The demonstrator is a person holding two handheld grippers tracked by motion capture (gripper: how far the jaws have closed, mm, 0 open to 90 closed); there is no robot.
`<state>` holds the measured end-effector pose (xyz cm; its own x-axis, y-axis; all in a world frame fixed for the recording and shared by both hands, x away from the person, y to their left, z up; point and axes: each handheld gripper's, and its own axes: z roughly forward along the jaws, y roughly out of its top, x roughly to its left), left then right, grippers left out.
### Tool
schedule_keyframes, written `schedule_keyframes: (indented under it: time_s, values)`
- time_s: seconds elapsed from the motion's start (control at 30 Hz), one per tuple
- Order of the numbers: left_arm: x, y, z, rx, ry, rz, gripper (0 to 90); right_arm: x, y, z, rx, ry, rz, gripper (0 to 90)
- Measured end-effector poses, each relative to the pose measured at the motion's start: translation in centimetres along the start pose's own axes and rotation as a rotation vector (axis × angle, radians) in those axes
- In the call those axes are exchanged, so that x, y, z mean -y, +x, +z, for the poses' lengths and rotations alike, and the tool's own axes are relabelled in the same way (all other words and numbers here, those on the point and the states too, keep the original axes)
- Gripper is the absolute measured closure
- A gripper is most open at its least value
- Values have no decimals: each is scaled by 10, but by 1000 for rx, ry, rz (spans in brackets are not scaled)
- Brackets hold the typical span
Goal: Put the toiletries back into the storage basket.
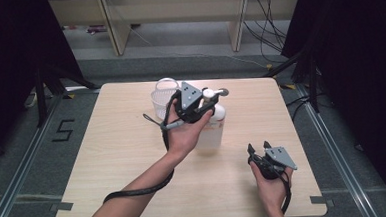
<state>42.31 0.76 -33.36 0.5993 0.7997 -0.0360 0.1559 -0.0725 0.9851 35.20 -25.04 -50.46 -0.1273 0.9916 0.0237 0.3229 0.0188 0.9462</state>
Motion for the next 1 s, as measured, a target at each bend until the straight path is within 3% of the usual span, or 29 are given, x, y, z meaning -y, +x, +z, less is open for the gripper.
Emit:
schedule_keyframes:
  time_s: [0.3,0.67,0.7,0.9,0.93,1.0]
  values:
    - [-1,28,-21,-44,-5,8,589,0,0,0,-3,-1,0,411]
    - [-1,45,-32,-70,-20,0,589,-1,-2,0,7,-11,-10,411]
    - [-1,48,-34,-75,-23,-5,589,-2,-1,-2,-1,13,2,411]
    - [-2,56,-39,-91,-33,-8,589,-1,0,-2,4,21,22,411]
    - [-3,57,-40,-94,-34,-7,589,-1,-2,-2,9,15,-9,411]
    - [-3,60,-42,-99,-38,-9,589,-1,-1,-2,7,16,-2,411]
